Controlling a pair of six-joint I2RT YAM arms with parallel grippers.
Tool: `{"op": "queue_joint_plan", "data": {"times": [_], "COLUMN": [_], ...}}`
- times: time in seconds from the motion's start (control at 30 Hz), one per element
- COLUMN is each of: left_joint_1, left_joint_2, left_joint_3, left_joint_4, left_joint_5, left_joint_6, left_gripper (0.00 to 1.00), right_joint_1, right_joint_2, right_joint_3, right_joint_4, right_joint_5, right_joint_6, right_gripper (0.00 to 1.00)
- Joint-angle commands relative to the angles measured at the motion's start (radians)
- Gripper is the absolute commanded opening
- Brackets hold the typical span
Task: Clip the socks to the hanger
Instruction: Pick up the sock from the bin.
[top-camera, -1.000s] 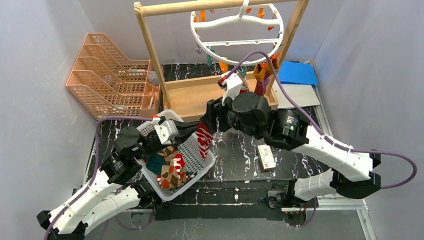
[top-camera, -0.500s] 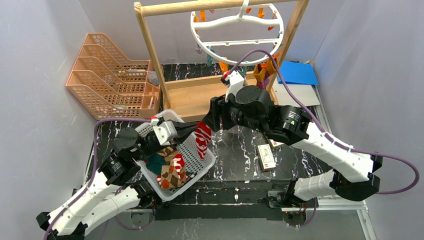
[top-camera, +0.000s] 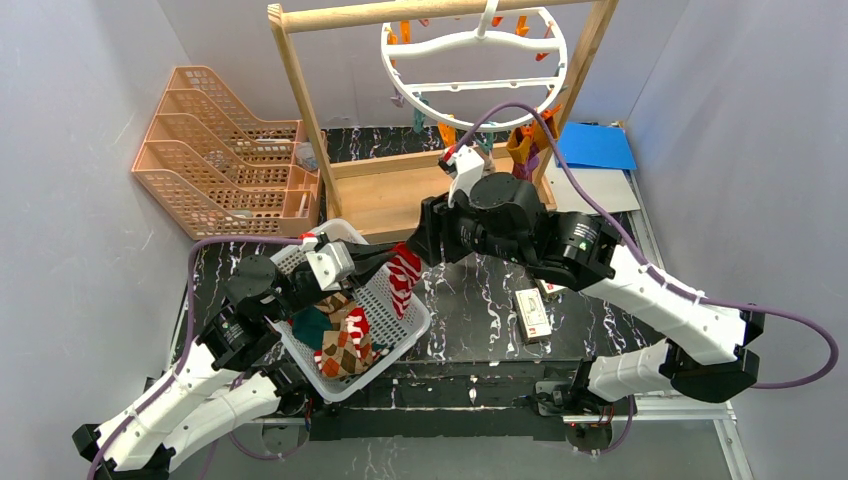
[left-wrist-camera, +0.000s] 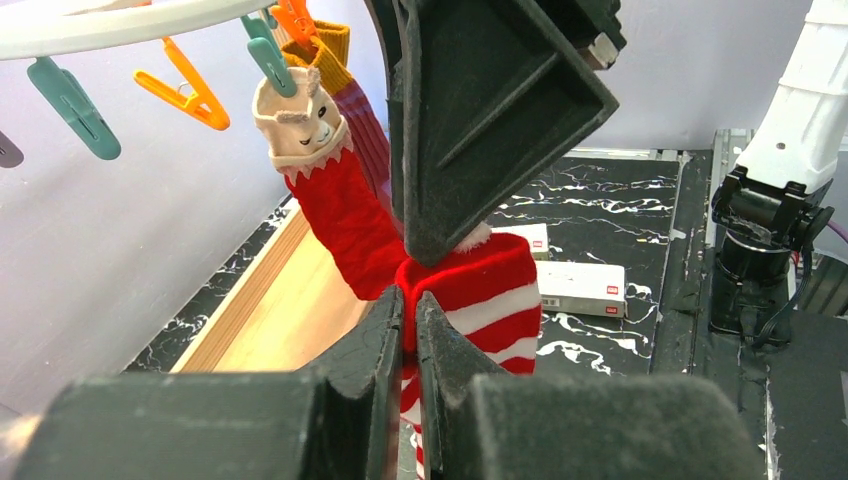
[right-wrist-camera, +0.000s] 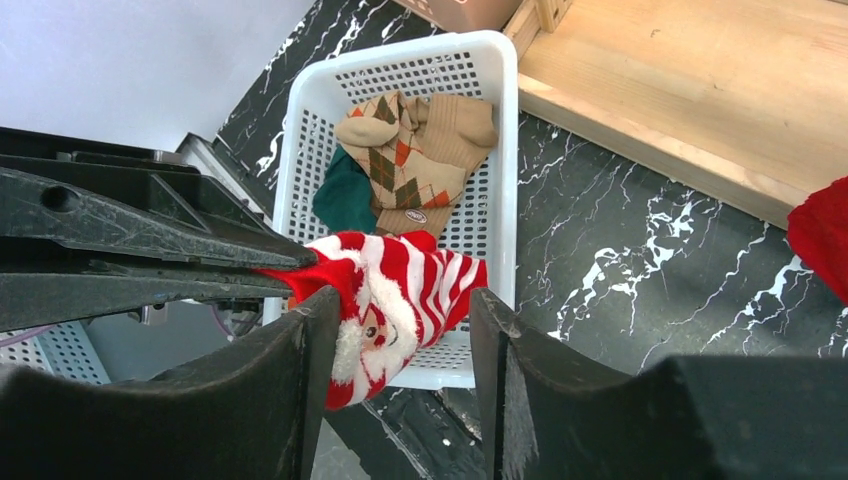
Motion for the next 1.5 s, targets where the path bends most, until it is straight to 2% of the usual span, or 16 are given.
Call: {"op": "queue_joint_plan", "data": {"times": [0.0, 0.23, 0.33, 0.47, 0.57, 0.6, 0.67, 0.77, 0.83, 0.97, 1.23, 1.47], "left_joint_1": [-0.004, -0.003, -0.003, -0.003, -0.003, -0.003, -0.003, -0.003, -0.003, -0.003, -0.003, -0.003], "left_joint_2": [-0.009, -0.012, -0.013, -0.016, -0.019, -0.021, -0.026, -0.030, -0.037, -0.048, -0.027, 0.014], "left_joint_3": [0.034, 0.036, 0.034, 0.033, 0.033, 0.032, 0.028, 0.021, 0.014, 0.001, 0.003, 0.016], "left_joint_4": [0.011, 0.007, 0.005, 0.001, -0.007, -0.012, -0.017, -0.024, -0.025, -0.025, -0.014, 0.004], "left_joint_5": [-0.012, -0.014, -0.016, -0.018, -0.023, -0.026, -0.034, -0.046, -0.049, -0.056, -0.068, -0.055], "left_joint_6": [0.008, 0.008, 0.008, 0.009, 0.007, 0.007, -0.001, -0.013, -0.024, -0.045, -0.066, -0.053], "left_gripper": [0.00, 0.00, 0.00, 0.00, 0.00, 0.00, 0.03, 0.28, 0.42, 0.57, 0.58, 0.44], "right_joint_1": [-0.002, -0.002, -0.002, -0.002, -0.002, -0.003, -0.003, -0.003, -0.002, -0.002, -0.002, -0.002], "right_joint_2": [0.019, 0.039, 0.048, 0.052, 0.035, 0.026, 0.009, -0.012, -0.018, -0.016, -0.011, -0.021], "right_joint_3": [0.036, 0.040, 0.040, 0.040, 0.025, 0.020, 0.013, 0.001, 0.002, 0.006, 0.001, -0.013], "right_joint_4": [-0.015, -0.016, -0.009, 0.001, 0.026, 0.034, 0.050, 0.070, 0.075, 0.070, 0.087, 0.121], "right_joint_5": [-0.033, -0.101, -0.129, -0.136, -0.117, -0.104, -0.077, -0.045, -0.037, -0.014, -0.041, -0.089], "right_joint_6": [-0.001, -0.005, -0.002, 0.004, 0.007, 0.009, 0.012, 0.012, 0.009, 0.004, -0.003, -0.003], "right_gripper": [0.57, 0.53, 0.48, 0.26, 0.03, 0.01, 0.01, 0.01, 0.01, 0.01, 0.01, 0.01]}}
